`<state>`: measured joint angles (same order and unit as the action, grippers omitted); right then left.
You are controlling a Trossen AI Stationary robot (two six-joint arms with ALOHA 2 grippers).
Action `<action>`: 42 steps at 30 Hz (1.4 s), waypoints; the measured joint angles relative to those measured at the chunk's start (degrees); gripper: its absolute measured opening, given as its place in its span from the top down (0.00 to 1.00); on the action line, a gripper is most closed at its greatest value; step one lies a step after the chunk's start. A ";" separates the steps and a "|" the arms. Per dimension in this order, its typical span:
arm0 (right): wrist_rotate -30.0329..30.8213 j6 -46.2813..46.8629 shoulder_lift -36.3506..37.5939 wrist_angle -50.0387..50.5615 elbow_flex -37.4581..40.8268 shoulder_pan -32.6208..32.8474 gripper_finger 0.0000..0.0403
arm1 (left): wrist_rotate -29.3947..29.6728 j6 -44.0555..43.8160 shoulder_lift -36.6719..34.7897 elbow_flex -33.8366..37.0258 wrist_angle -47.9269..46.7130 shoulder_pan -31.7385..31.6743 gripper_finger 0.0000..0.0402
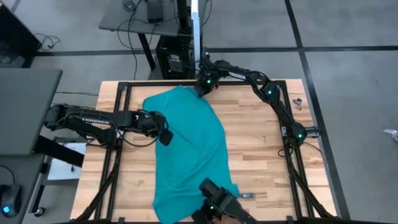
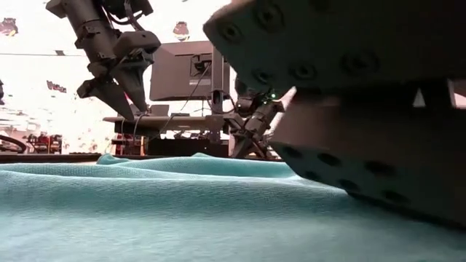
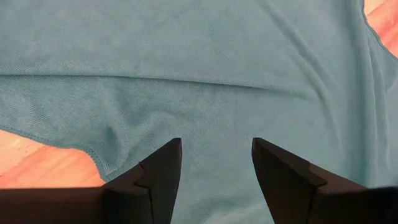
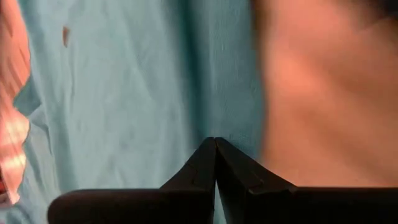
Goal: Roll towel
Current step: Fold the blue towel
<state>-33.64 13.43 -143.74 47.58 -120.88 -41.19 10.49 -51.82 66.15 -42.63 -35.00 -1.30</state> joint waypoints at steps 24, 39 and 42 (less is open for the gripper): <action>2.46 -1.23 0.12 0.55 -0.02 0.32 1.00 | 1.03 -1.81 0.00 -0.04 0.02 0.01 0.55; 5.33 0.61 -0.12 4.67 -0.02 -6.57 1.00 | 0.96 -1.78 0.00 -0.04 -0.02 -0.11 0.55; 6.38 0.18 0.00 7.39 -0.09 -8.08 1.00 | 0.95 -1.59 0.00 -0.04 -0.02 -0.11 0.55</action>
<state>-27.26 13.61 -143.74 54.97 -120.97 -49.27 11.44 -53.41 66.15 -42.68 -35.03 -1.41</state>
